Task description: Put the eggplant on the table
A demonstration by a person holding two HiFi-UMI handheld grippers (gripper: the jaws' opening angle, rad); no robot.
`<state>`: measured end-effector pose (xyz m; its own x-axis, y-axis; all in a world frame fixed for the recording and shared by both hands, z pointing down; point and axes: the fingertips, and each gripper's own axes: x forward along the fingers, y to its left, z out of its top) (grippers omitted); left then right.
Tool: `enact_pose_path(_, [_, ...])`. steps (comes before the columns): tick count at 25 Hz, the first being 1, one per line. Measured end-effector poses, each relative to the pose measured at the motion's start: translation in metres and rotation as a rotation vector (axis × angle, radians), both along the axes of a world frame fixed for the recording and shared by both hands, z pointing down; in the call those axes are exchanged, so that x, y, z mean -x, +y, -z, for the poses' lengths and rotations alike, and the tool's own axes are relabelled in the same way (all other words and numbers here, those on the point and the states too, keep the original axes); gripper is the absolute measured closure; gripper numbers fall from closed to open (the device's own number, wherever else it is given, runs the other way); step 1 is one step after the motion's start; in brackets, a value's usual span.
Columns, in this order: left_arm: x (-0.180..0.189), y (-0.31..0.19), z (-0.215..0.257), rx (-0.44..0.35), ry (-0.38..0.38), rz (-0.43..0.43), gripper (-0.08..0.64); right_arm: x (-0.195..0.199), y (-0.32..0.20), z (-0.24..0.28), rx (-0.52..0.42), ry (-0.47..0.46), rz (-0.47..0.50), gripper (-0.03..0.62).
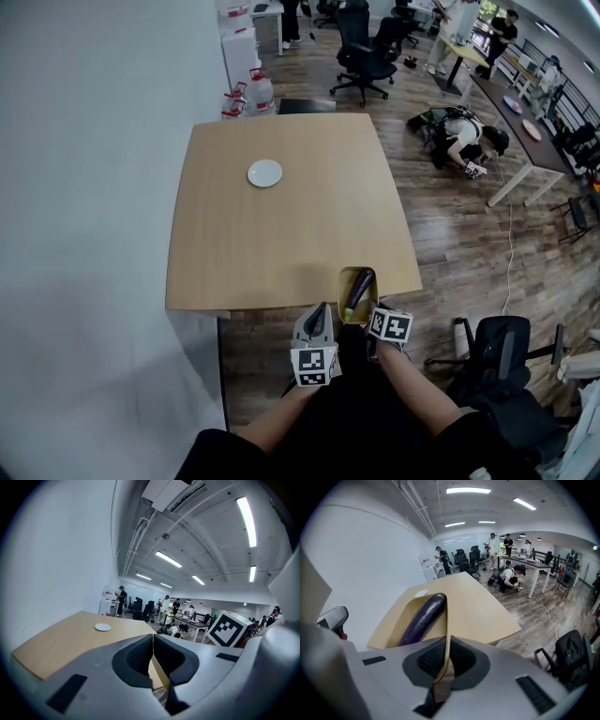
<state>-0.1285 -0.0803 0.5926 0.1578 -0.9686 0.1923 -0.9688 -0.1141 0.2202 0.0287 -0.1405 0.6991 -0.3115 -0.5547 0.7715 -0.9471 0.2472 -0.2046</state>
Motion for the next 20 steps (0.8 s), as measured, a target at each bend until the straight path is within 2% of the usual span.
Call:
enact_pose_path(6, [0.013,-0.017,0.006,-0.027,-0.055,0.023,0.545,0.006,-0.020,-0.015,0.032,-0.011,0.015,0.528])
enact_pose_path(11, [0.030,-0.044,0.028,-0.111,-0.193,0.056,0.545,0.028,-0.051,-0.027,0.061,-0.036,0.045,0.528])
enact_pose_path(20, [0.062,-0.118,0.024,-0.055,-0.199,0.101,0.545,0.060,-0.126,-0.044,0.125,-0.048,0.060,0.528])
